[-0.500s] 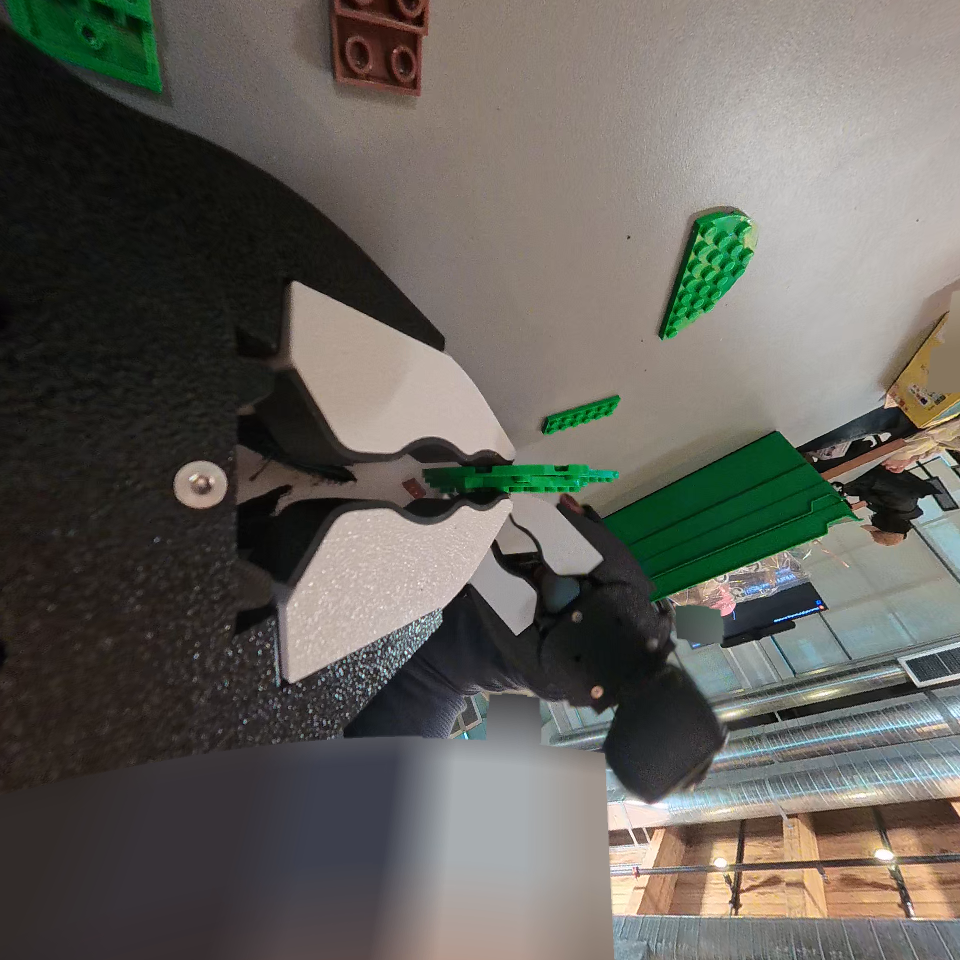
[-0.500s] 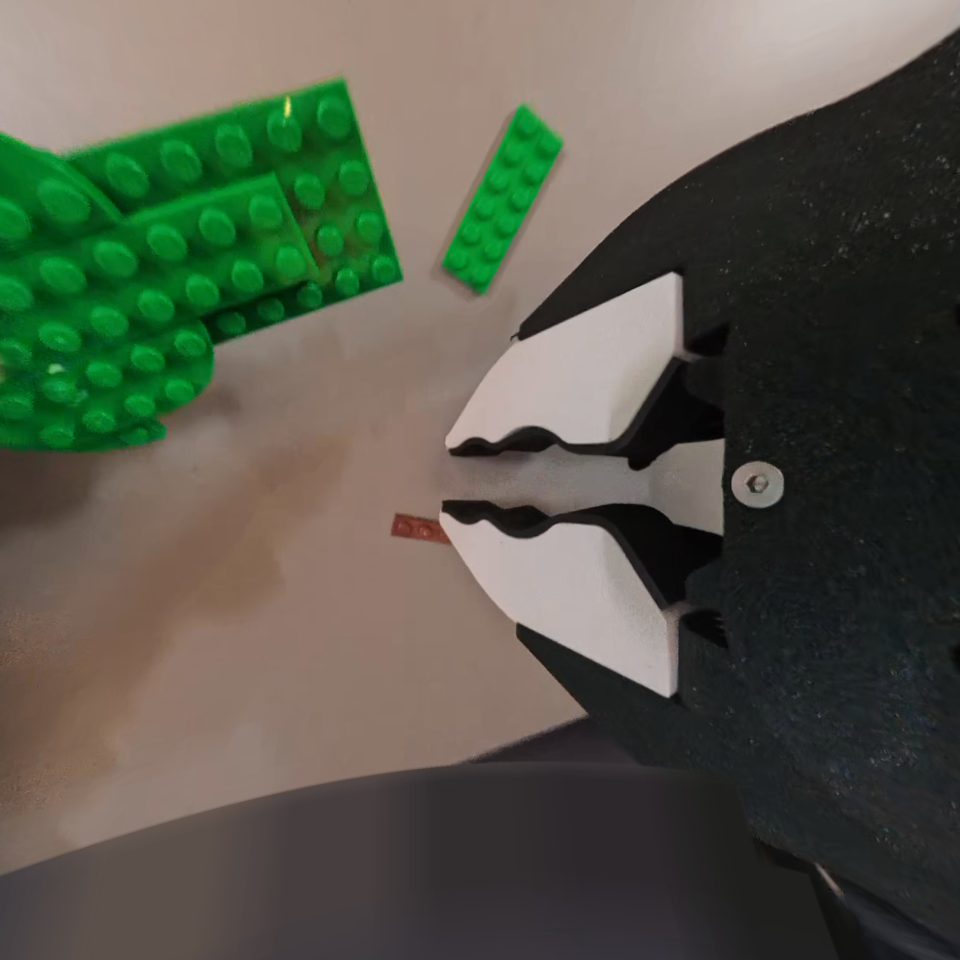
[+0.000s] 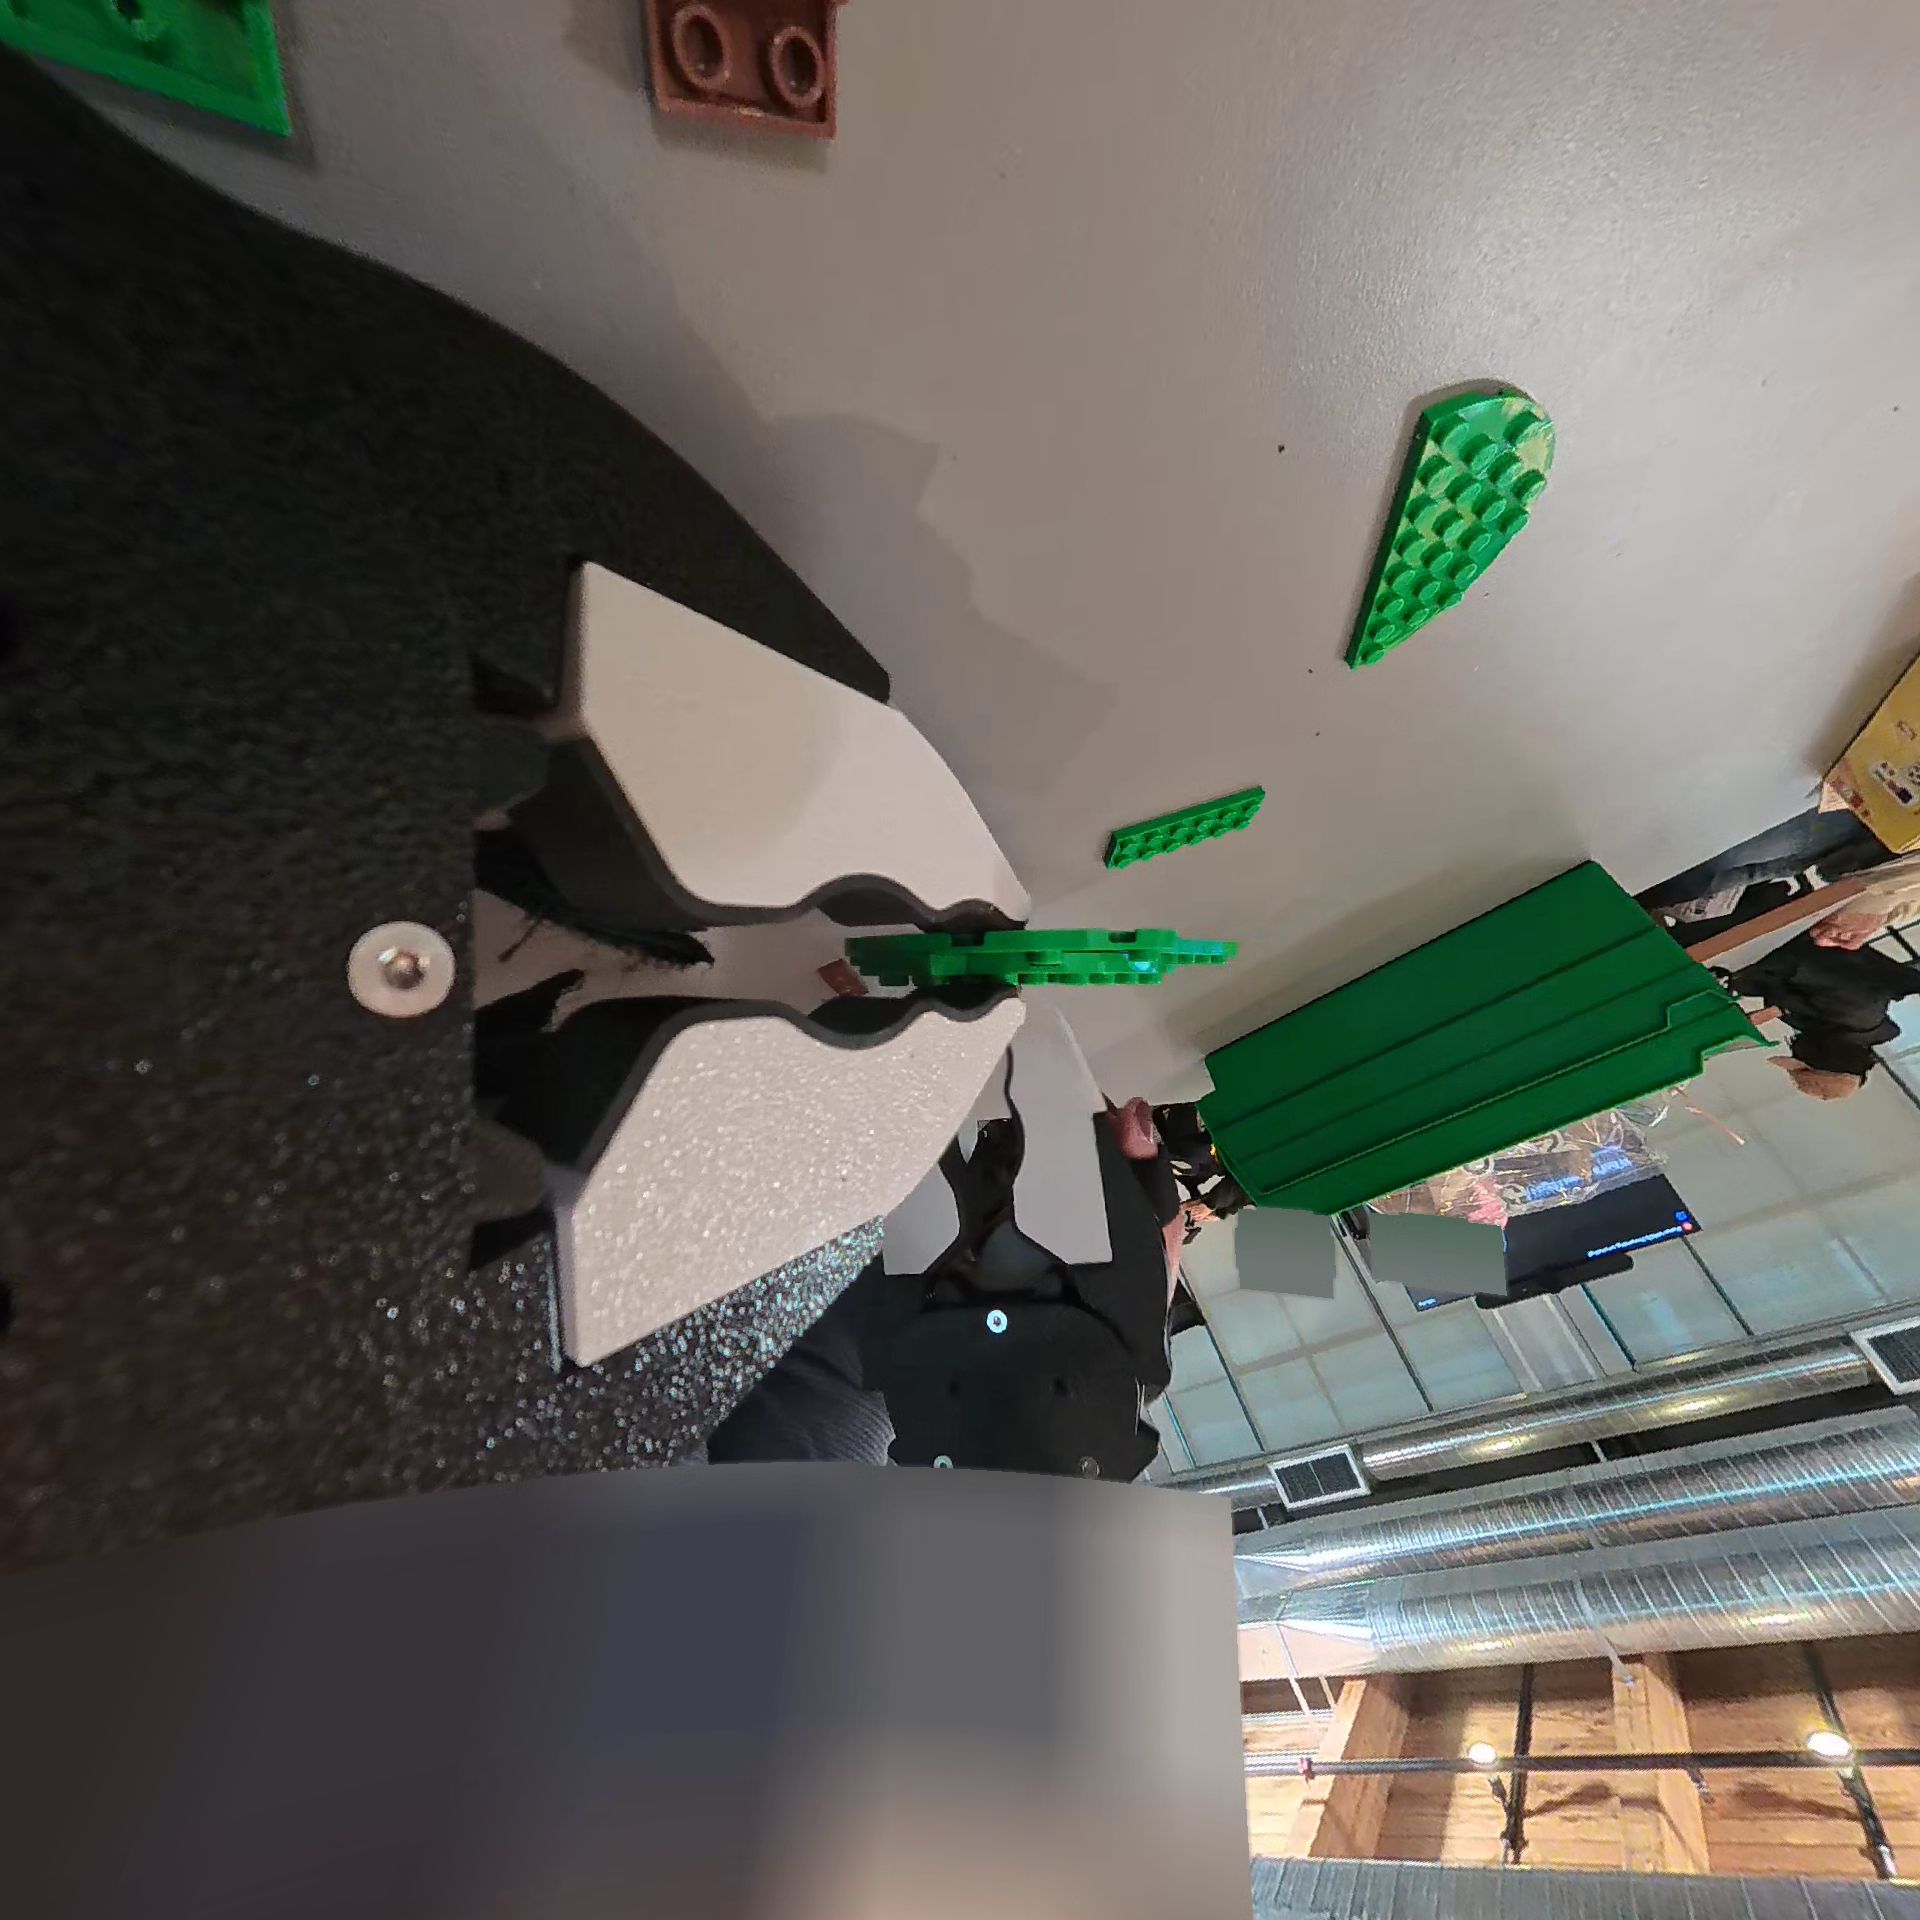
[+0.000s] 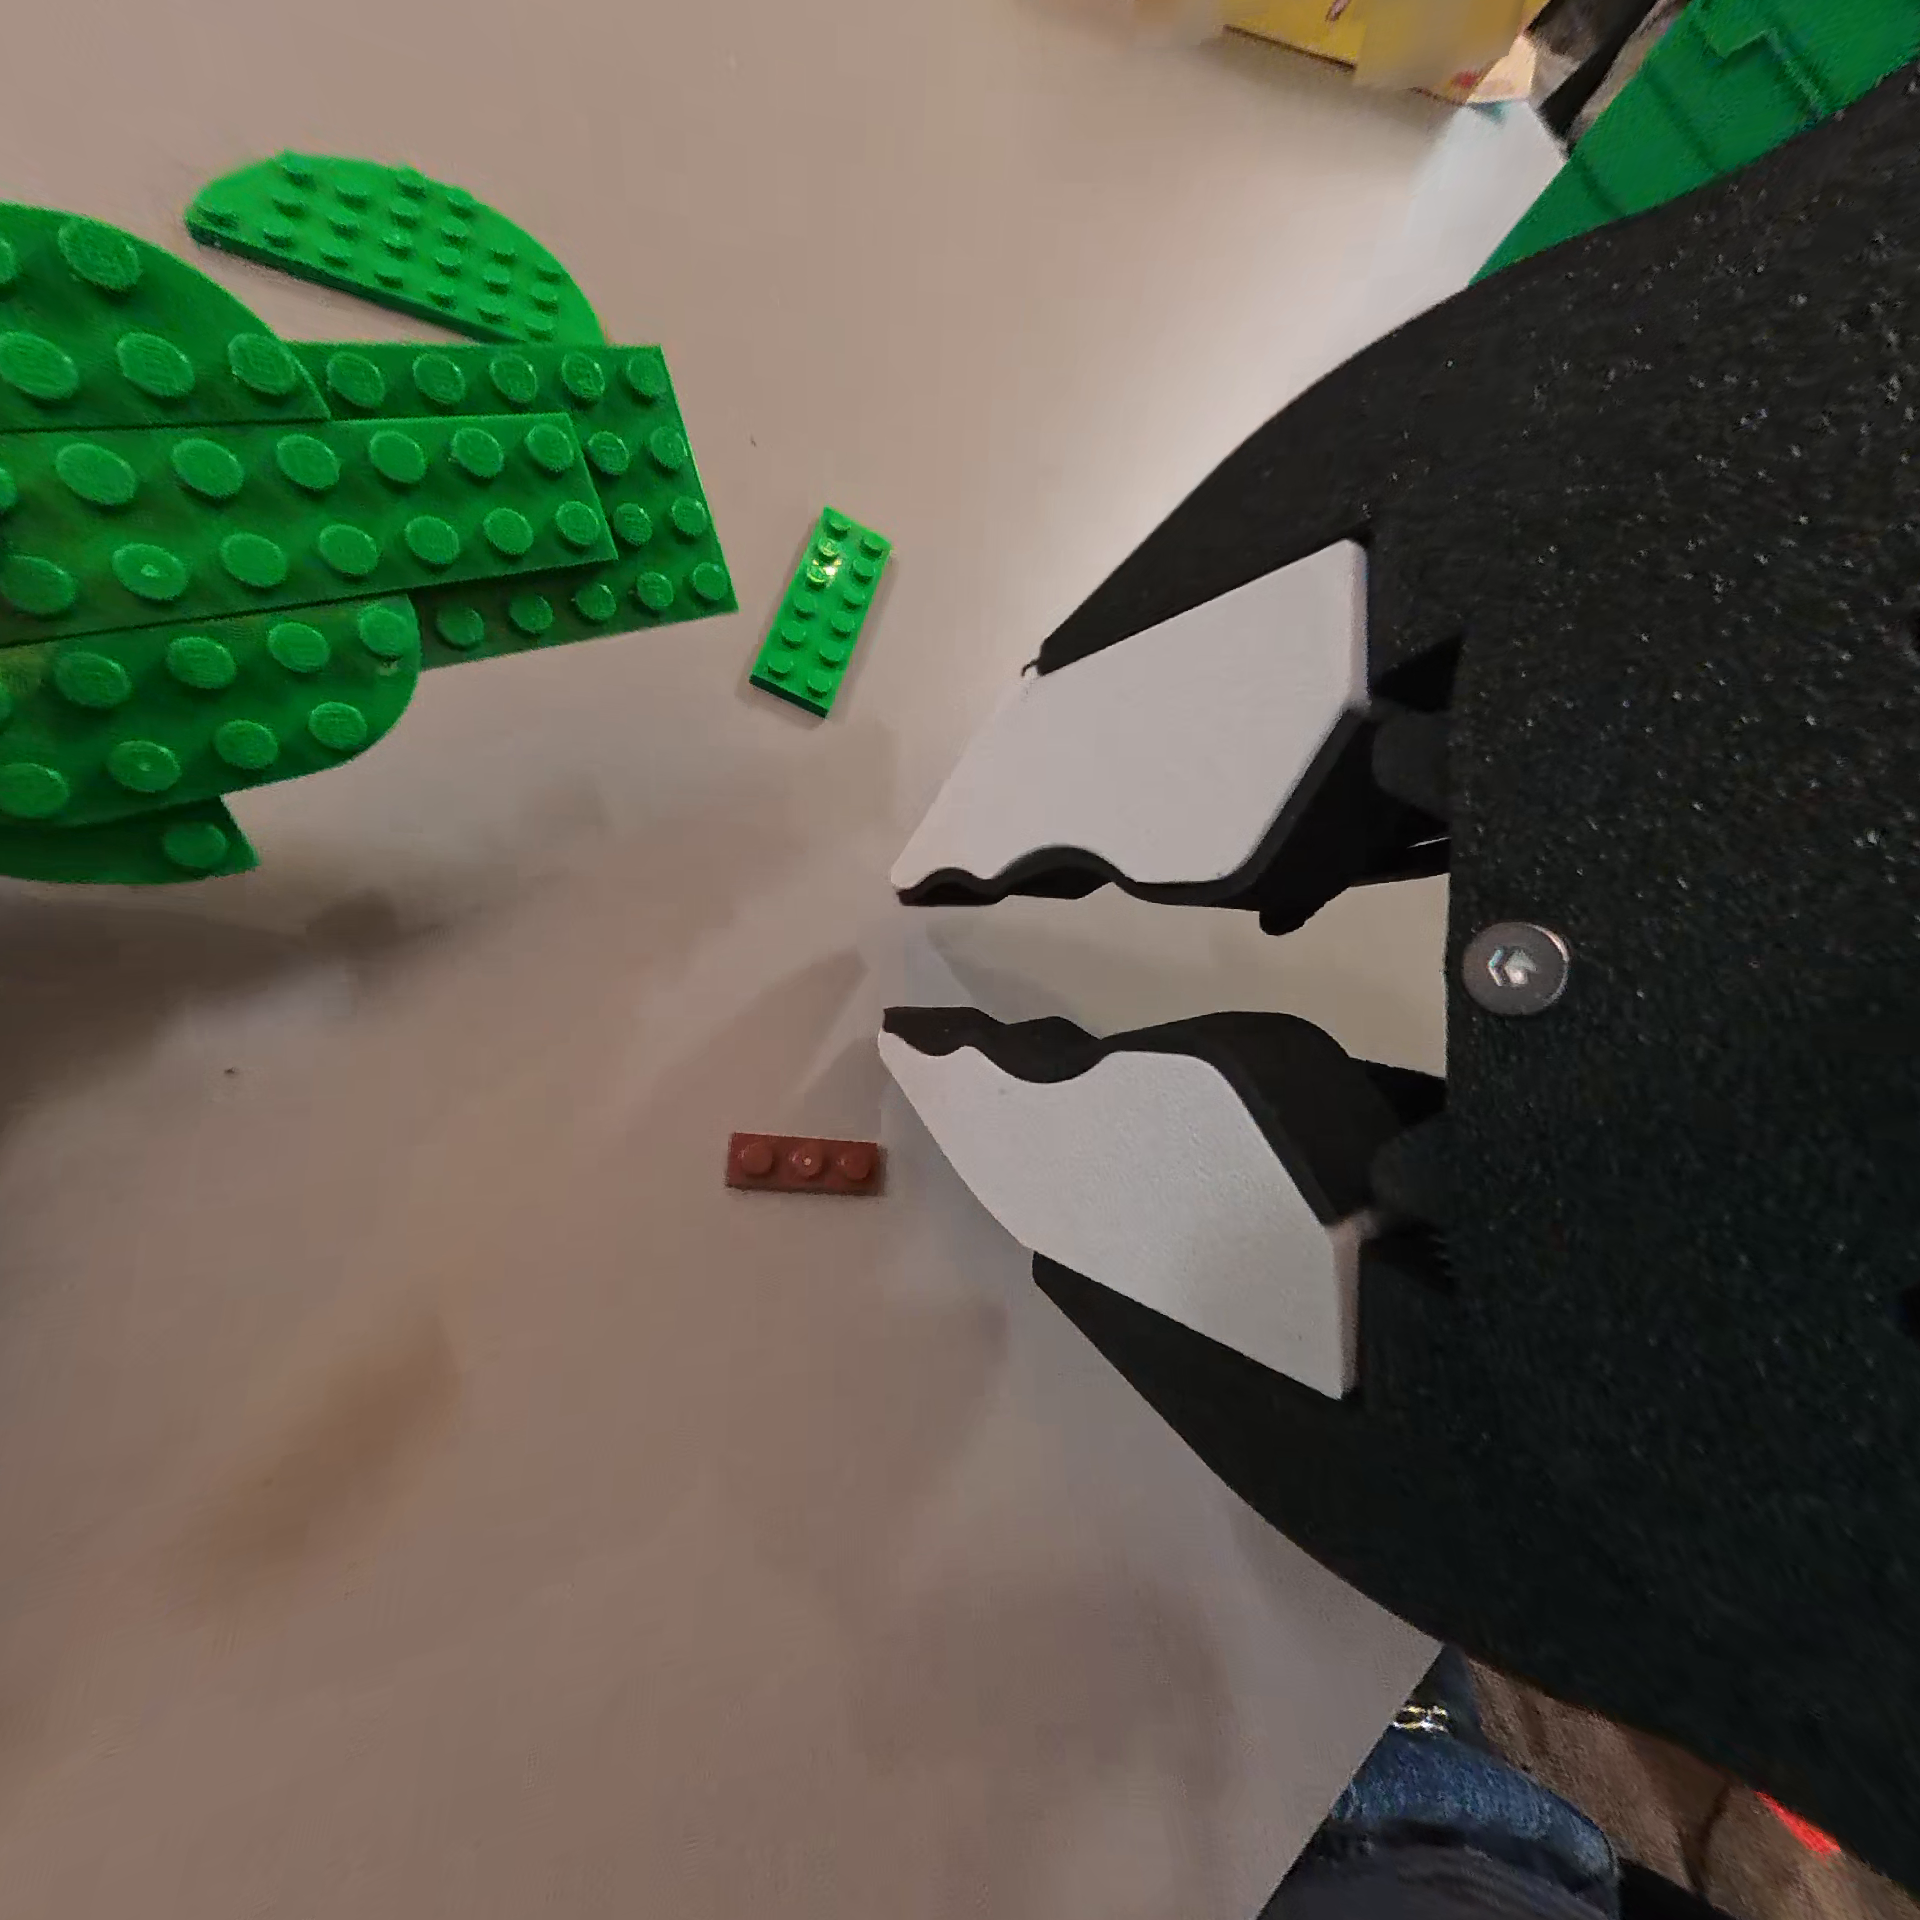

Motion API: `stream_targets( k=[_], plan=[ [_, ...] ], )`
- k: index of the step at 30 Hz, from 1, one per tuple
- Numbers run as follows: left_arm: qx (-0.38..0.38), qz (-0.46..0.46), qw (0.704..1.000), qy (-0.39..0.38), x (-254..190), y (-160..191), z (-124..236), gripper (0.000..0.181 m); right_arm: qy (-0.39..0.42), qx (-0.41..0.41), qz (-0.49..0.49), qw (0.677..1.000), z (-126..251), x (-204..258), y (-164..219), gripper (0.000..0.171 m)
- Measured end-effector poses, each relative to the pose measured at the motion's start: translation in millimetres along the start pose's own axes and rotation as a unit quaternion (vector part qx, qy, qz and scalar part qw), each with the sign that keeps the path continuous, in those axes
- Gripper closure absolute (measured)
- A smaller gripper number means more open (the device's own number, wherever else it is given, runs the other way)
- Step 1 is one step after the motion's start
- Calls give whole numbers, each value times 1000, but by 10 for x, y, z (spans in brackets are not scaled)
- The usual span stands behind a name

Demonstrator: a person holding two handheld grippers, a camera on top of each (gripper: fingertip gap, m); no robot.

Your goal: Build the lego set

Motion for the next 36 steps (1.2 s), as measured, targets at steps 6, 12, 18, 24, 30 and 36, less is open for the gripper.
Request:
stream_targets(
  k=[6,12,18,24,30,36],
  plan=[
    [5,0,1000,-2,4,14,-8,174,1,-3,1,1000,28,16,-2,152],
    [8,3,1000,-8,19,26,-9,174,-124,-143,10,982,238,276,-248,153],
    [13,3,1000,-10,19,42,-15,174,-132,-131,16,982,113,332,-248,154],
    [19,6,1000,-6,7,64,-24,174,-143,-114,4,983,53,309,-200,163],
    [37,27,998,39,-94,134,-109,174,-80,-134,64,986,245,-28,-161,164],
    [45,26,996,75,-203,176,-187,174,-4,-216,112,970,564,-470,-403,164]
  ],
)
Point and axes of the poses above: each gripper's, where its closed fingertips meet, z back along the fingers, y out of its underside, x = y × z across the jaws, the point moved 1 cm from there along z, back along the fingers, and after that the axes turned 8 degrees about y, right-handed, at the moved point
